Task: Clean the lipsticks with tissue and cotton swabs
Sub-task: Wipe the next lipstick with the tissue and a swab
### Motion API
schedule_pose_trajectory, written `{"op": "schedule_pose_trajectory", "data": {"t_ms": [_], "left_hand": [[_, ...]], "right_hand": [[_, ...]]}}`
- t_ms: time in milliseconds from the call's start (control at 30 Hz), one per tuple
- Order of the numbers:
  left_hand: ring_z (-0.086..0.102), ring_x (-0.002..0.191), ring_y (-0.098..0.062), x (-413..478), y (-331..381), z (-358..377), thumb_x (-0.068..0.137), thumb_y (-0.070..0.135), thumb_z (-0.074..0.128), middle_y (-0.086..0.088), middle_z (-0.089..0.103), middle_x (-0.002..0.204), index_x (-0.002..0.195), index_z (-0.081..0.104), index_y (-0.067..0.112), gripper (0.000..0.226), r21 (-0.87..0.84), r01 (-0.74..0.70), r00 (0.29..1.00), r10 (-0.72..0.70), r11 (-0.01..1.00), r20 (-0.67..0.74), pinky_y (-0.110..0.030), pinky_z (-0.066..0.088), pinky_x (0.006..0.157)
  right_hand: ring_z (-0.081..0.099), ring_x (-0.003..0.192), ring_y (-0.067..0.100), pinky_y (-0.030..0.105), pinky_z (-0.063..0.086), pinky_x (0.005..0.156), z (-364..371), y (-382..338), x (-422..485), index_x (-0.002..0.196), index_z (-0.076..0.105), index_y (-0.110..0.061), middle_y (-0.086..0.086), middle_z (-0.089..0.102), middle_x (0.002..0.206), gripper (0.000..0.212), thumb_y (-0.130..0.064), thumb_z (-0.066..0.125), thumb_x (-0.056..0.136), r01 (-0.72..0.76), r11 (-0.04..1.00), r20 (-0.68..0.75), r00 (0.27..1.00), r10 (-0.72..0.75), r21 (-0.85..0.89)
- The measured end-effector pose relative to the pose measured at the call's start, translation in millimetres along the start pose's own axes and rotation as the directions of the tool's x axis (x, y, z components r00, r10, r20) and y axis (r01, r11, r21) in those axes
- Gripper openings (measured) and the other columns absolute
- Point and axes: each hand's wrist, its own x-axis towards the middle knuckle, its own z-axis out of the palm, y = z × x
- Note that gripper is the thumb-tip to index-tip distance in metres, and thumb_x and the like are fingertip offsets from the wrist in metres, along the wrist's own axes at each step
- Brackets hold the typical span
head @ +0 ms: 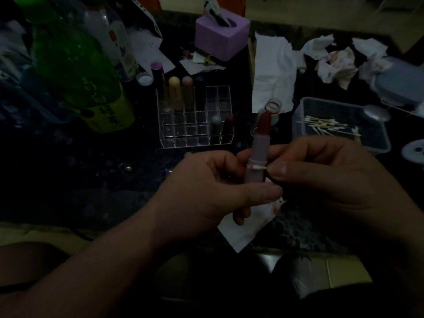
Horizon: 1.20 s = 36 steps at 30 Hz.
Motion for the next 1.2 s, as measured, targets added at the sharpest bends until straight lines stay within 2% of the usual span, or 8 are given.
{"op": "schedule_pose_trajectory", "data": {"t_ms": [67,133,300,500,633,800,1067,1200], "left_hand": [[0.059,0.063,-0.024,0.6,0.1,-0.7,0.072,0.015,0.086,-0.024,0.071,0.107,0.100,0.067,-0.003,0.038,-0.044,0.022,0.998,-0.019,0.999,0.063,-0.030,0.049,0.058],[0.056,0.066,-0.019,0.0,1.9,-0.8,0.082,0.011,0.072,-0.012,0.071,0.094,0.112,0.069,0.001,0.033,-0.149,0.068,0.988,-0.045,0.987,0.151,-0.027,0.049,0.060],[0.059,0.067,-0.017,-2.0,4.6,0.8,0.084,0.019,0.072,-0.008,0.067,0.079,0.087,0.076,0.012,0.009,-0.064,0.010,0.993,-0.002,0.998,0.121,-0.027,0.049,0.063],[0.066,0.053,-0.022,-3.5,10.2,6.4,0.065,0.020,0.080,-0.012,0.071,0.066,0.087,0.058,-0.005,0.040,0.076,-0.040,0.998,0.044,0.996,-0.053,-0.030,0.052,0.053],[0.067,0.054,-0.025,-2.1,10.2,5.8,0.066,0.014,0.081,-0.012,0.071,0.066,0.088,0.056,-0.002,0.037,0.035,0.007,1.000,-0.006,0.999,-0.028,-0.032,0.053,0.054],[0.068,0.071,-0.026,-4.3,10.9,0.3,0.086,0.008,0.064,-0.019,0.071,0.093,0.103,0.070,-0.002,0.021,-0.256,0.112,0.984,-0.071,0.960,0.163,-0.033,0.057,0.066],[0.065,0.055,-0.025,-2.7,8.6,7.7,0.063,0.013,0.079,-0.014,0.070,0.070,0.089,0.055,-0.002,0.038,-0.103,0.045,0.999,-0.048,0.994,-0.021,-0.033,0.055,0.052],[0.065,0.062,-0.024,-3.3,11.0,4.6,0.080,0.006,0.075,-0.012,0.071,0.081,0.116,0.065,0.002,0.038,-0.174,0.112,0.987,-0.089,0.978,0.132,-0.034,0.057,0.058]], "right_hand": [[0.072,0.094,0.036,0.036,0.060,0.077,-0.8,-0.2,0.0,0.064,0.068,0.001,0.019,0.074,0.098,0.010,0.002,0.061,0.071,-0.008,1.000,-0.006,1.000,0.008,0.000],[0.072,0.095,0.035,0.035,0.060,0.076,-2.0,-1.3,-0.2,0.064,0.067,0.003,0.021,0.074,0.099,0.009,0.003,0.061,0.071,-0.016,1.000,-0.002,1.000,0.016,0.019],[0.073,0.095,0.032,0.031,0.058,0.077,-4.6,-4.3,-1.0,0.065,0.069,0.001,0.019,0.075,0.097,0.009,0.002,0.062,0.070,0.002,1.000,0.006,1.000,-0.002,0.005],[0.073,0.094,0.030,0.031,0.058,0.074,-5.6,0.0,-2.5,0.066,0.070,-0.001,0.013,0.076,0.100,0.010,0.002,0.063,0.072,0.051,0.997,0.015,0.999,-0.051,-0.049],[0.072,0.098,0.030,0.036,0.059,0.079,-5.4,1.3,-1.5,0.068,0.069,0.001,0.013,0.075,0.104,0.008,0.001,0.063,0.073,0.053,0.996,-0.004,0.999,-0.053,-0.070],[0.074,0.090,0.030,0.029,0.058,0.071,-6.3,-2.2,-0.2,0.064,0.063,0.007,0.012,0.076,0.100,0.008,0.005,0.069,0.069,0.053,0.997,-0.049,0.997,-0.056,-0.056],[0.073,0.096,0.027,0.028,0.057,0.074,-4.2,0.2,-1.3,0.066,0.067,0.002,0.012,0.076,0.100,0.009,0.001,0.062,0.073,0.036,0.996,-0.009,0.999,-0.036,-0.080],[0.073,0.096,0.030,0.033,0.057,0.076,-5.7,0.6,-1.2,0.069,0.068,0.002,0.015,0.075,0.100,0.009,0.002,0.061,0.074,0.036,0.997,0.017,0.999,-0.035,-0.063]]}}
